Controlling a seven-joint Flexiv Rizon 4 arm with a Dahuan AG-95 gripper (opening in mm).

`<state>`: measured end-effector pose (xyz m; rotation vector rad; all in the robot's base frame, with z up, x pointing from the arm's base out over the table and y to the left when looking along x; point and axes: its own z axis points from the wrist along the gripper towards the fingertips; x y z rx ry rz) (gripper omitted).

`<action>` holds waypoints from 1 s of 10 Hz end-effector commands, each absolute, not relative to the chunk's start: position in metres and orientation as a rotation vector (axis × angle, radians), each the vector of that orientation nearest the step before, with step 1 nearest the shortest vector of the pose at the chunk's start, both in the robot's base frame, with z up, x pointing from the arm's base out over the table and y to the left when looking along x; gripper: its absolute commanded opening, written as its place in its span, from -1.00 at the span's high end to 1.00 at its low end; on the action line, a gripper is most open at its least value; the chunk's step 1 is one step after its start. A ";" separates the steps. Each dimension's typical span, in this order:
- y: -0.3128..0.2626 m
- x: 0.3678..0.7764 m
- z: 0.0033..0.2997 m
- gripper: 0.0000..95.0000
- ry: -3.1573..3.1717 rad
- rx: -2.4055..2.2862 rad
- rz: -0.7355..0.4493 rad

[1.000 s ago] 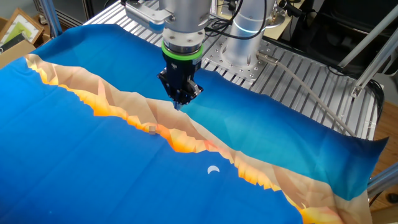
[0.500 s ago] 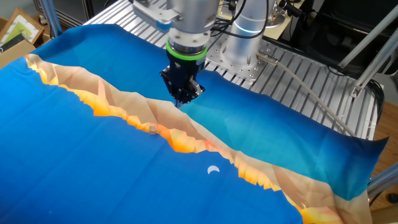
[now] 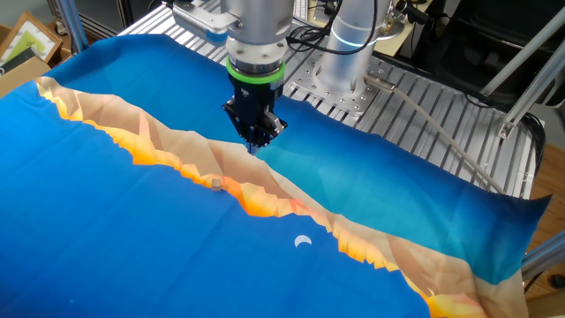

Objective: Approach and touch the side of the small block

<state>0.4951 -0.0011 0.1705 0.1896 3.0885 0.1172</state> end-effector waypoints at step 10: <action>0.001 0.497 0.168 1.00 3.132 -0.054 0.092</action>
